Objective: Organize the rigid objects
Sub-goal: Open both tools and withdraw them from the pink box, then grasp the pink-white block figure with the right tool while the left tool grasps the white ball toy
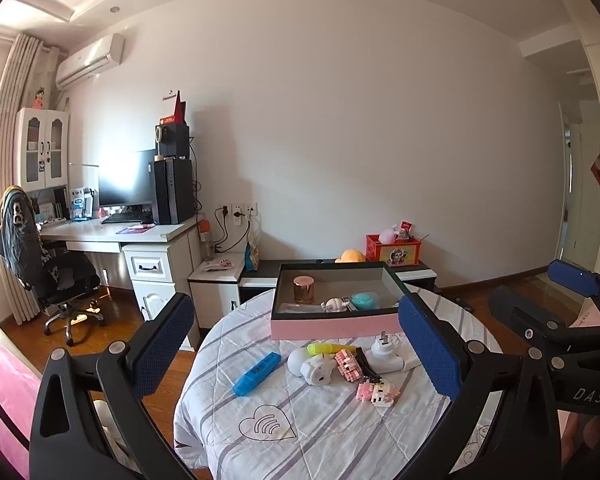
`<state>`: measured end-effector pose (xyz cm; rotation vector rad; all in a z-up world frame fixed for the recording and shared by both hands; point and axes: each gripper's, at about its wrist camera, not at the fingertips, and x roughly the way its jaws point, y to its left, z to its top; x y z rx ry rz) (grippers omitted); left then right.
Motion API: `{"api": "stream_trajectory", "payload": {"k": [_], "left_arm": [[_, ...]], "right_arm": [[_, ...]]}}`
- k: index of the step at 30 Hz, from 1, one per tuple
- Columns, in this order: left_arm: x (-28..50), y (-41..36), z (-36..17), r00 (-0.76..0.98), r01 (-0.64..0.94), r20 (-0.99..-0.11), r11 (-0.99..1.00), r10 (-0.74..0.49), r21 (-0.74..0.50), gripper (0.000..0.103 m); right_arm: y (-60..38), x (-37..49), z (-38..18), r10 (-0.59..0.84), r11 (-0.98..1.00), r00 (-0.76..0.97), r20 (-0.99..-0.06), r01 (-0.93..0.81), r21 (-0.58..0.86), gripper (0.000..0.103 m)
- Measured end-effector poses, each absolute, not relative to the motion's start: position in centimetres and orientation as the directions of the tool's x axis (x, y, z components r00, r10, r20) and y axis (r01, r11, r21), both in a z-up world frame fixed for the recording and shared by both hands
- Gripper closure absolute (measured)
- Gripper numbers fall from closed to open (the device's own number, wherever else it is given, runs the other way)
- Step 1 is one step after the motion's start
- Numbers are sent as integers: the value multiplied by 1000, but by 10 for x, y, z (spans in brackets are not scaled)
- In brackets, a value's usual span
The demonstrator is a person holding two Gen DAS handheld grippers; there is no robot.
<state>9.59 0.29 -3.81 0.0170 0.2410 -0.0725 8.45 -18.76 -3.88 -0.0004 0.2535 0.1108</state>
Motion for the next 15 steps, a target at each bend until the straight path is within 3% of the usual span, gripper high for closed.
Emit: {"api": "stream_trajectory", "payload": {"k": [9,15], "left_arm": [[160,26,-109,881,35,-470,999,-51,-41,0],[191,34,-147,820,20,-571,998,-46,-51,0]], "right_arm": [[-188,153,-111,88,996,880,-466,-86,25,0],[-171,203,-168,113,992,787,-607,-122,27,0]]}}
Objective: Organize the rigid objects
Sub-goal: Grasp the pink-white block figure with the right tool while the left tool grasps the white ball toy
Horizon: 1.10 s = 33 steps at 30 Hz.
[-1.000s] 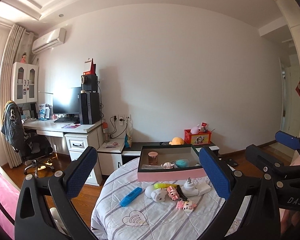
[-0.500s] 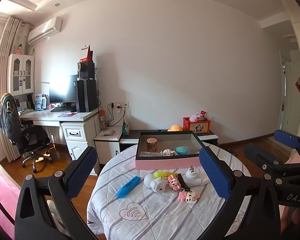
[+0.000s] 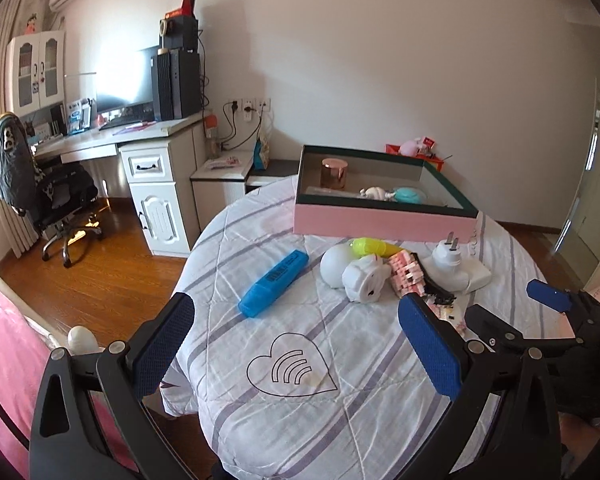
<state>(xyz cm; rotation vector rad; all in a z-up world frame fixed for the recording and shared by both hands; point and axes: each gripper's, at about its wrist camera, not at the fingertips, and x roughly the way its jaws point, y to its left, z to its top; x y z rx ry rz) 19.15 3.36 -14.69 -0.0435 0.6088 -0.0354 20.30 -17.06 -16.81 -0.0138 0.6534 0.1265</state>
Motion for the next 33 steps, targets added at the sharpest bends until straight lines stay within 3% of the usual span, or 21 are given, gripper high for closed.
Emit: {"api": "stream_trajectory", "payload": {"k": [5,10,12,13,19,28,33], "left_arm": [[206,34,-165,793,30,-606,998,-53,-49,0],[219,31,-175,774,43,-629,998,-67,-53,0],[224,29,-178,767,53,-637,997,-78,-58,0],[226,27,-179,765,56,-639,997,-82,-61,0],[241,12,-186,742,97,-659,993,-118,-68,0],[288,-16,-205,689,114,-716,992,-115,-49,1],[312,-21,-214,655,97,-751,995,-81,-23,15]], "right_arm": [[-165,234,-196,154,986,720,-677,-151,63,0],[-156,253,-211,193,975,664,-722,-215,63,12],[-157,258,-217,200,971,645,-738,-230,62,37],[-159,260,-221,217,967,627,-748,-243,77,42],[-174,246,-215,221,960,643,-734,-275,49,42],[-238,239,-205,124,990,708,-695,-133,41,42],[-254,252,-209,138,990,703,-698,-115,80,42]]}}
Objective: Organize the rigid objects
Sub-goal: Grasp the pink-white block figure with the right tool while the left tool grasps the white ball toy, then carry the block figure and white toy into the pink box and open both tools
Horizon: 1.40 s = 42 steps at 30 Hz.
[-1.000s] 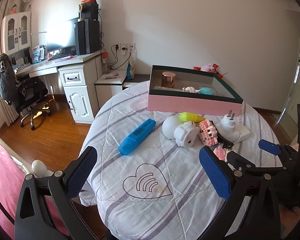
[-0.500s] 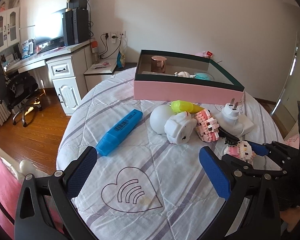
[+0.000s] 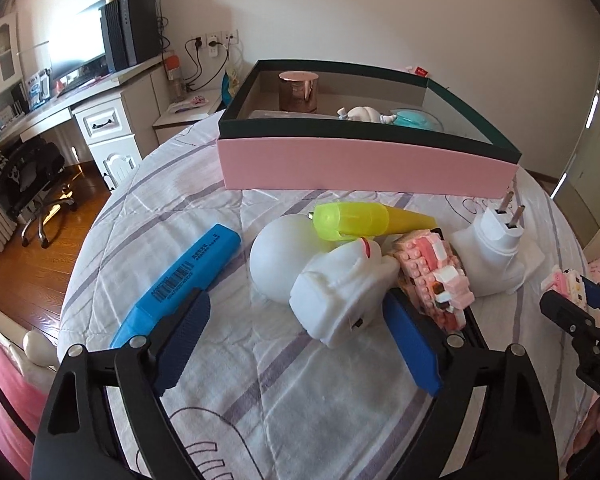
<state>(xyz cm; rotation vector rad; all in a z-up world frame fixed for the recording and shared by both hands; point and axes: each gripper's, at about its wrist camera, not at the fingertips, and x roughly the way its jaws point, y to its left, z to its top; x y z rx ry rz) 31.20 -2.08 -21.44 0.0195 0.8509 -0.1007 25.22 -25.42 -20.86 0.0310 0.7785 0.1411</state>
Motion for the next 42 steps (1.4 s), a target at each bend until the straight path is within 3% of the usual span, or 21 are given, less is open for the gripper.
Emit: {"api": "stream_trajectory", "payload": {"k": [6,7,8,19,26,31,36,42], "left_arm": [[332,-35,-217,645,97,-764,993,-7,73,16],[334,-37,-218,642,106,-766,992,-12,74,27],[335,-39,-219,637,116,-771,991,-20,71,32],[299,-35,-196,733,133,-679,988,-43,81,32],[258,-28,-180,759,165,-641,986,-119,13,32],[229,-25,-151,813,180,-561,984,-155,-11,32],[201,-24,-115,889,127,-445,992,-106,17,32],[180,-23,-87,923,107,-373,994,-94,13,32]], "right_arm": [[-258,267,-213,171,985,695,-699,-127,114,42],[-258,269,-213,175,985,693,-699,-130,117,42],[-258,270,-213,176,984,694,-698,-132,118,42],[-256,261,-205,165,986,723,-671,-124,108,42],[-237,240,-179,185,983,776,-603,-157,99,42],[-216,223,-159,200,979,810,-551,-189,76,42],[-200,199,-129,178,983,877,-447,-181,37,42],[-189,183,-104,184,981,907,-379,-192,16,42]]}}
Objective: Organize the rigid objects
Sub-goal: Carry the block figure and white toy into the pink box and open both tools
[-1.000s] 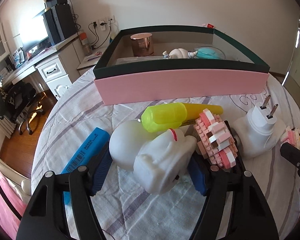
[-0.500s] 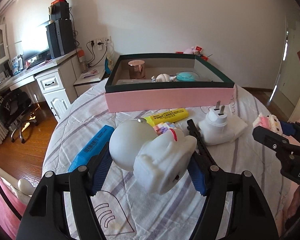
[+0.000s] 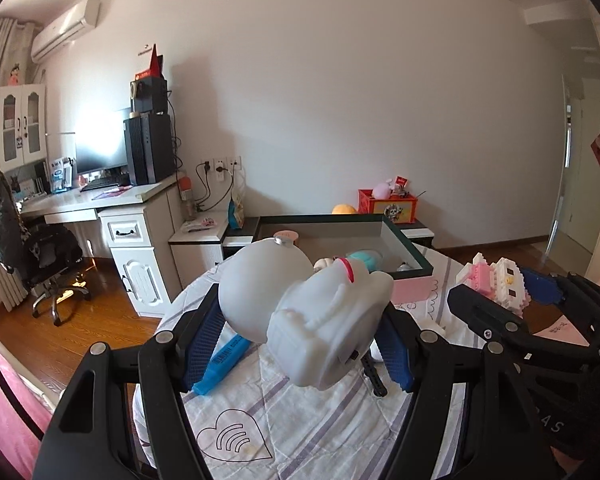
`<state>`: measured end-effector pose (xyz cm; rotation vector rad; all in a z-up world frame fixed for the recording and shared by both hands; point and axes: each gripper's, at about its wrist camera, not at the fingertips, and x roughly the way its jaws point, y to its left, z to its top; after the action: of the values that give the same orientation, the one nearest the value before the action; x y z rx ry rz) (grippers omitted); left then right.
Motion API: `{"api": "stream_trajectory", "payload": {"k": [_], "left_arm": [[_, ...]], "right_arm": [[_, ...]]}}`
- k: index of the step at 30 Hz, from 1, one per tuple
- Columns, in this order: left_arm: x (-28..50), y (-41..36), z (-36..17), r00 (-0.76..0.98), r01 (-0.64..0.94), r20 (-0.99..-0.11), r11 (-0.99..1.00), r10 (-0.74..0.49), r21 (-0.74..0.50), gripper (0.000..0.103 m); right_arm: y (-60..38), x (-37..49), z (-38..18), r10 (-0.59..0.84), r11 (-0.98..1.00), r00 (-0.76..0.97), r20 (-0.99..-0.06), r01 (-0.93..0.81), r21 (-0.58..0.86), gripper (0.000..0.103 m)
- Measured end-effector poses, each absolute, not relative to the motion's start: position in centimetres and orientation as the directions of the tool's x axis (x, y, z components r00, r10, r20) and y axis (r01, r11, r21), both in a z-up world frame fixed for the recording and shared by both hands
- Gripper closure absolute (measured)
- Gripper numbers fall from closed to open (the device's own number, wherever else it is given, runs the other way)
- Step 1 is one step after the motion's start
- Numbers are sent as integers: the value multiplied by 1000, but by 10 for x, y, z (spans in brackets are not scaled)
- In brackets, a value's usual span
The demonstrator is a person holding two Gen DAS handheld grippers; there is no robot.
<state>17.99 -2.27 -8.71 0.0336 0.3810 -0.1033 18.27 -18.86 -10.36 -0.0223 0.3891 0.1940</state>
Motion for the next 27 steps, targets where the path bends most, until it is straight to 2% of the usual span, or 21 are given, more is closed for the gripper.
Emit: {"api": "stream_trajectory", "payload": {"k": [7,15,27], "left_arm": [[174,-20,-79,932,92,-352,996,-81,15,32],[188,-18,-78,935,61,-351,998,-49,23,32],[271,-27,-71,938,50,-347,996,-21,74,32]], "right_arm": [[-188,177,-91,182,982,921,-345,-190,12,42],[-183,191,-90,189,980,916,-353,-200,6,42],[-180,257,-86,196,975,911,-362,-220,-25,42]]}}
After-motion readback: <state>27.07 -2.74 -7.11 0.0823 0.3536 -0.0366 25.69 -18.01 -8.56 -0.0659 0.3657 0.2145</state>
